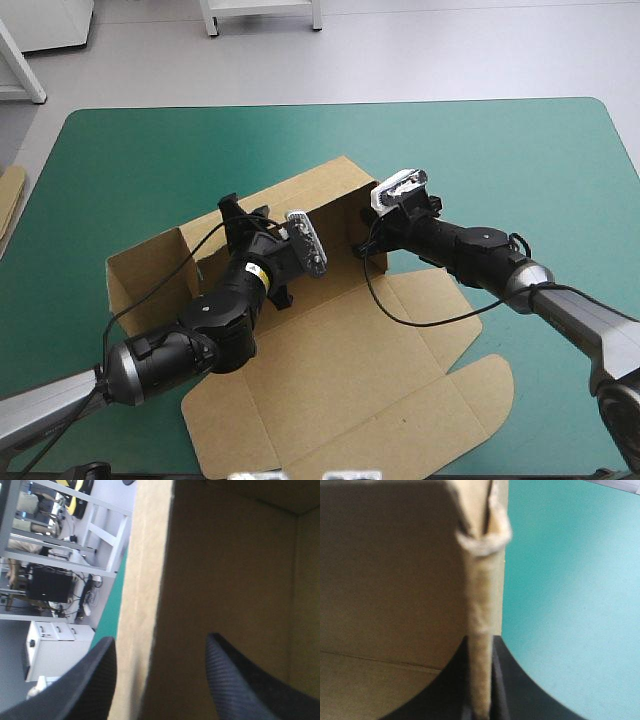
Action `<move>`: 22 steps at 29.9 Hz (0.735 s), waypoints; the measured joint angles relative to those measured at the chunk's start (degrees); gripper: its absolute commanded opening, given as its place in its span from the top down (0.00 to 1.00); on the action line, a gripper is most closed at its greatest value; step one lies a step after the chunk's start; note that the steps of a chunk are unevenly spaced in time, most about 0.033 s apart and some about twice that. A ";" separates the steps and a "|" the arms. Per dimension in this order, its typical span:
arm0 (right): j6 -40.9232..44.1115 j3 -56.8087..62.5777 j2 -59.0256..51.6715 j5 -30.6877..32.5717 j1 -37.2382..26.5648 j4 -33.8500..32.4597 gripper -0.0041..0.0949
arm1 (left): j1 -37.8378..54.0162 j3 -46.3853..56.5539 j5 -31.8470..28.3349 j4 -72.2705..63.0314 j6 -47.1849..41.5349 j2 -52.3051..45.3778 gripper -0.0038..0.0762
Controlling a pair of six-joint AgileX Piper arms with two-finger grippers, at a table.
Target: Fold the box
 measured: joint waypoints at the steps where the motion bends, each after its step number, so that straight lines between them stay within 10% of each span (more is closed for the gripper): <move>1: 0.04 0.00 0.00 -0.05 0.00 0.00 0.97 | -0.95 -0.59 0.79 -1.58 0.00 0.00 0.46; 12: 2.72 -0.19 0.00 -2.48 0.18 0.00 0.97 | -8.90 -16.58 14.76 -16.73 -0.15 0.00 0.49; 19: 8.37 -0.30 -0.18 -5.05 0.18 -2.07 0.97 | -1.06 -25.71 20.85 -19.36 0.75 -0.08 0.95; 22: 15.61 -0.35 -0.97 -5.09 -0.06 -8.42 0.97 | 6.17 -27.56 20.80 -22.70 4.13 -0.07 0.96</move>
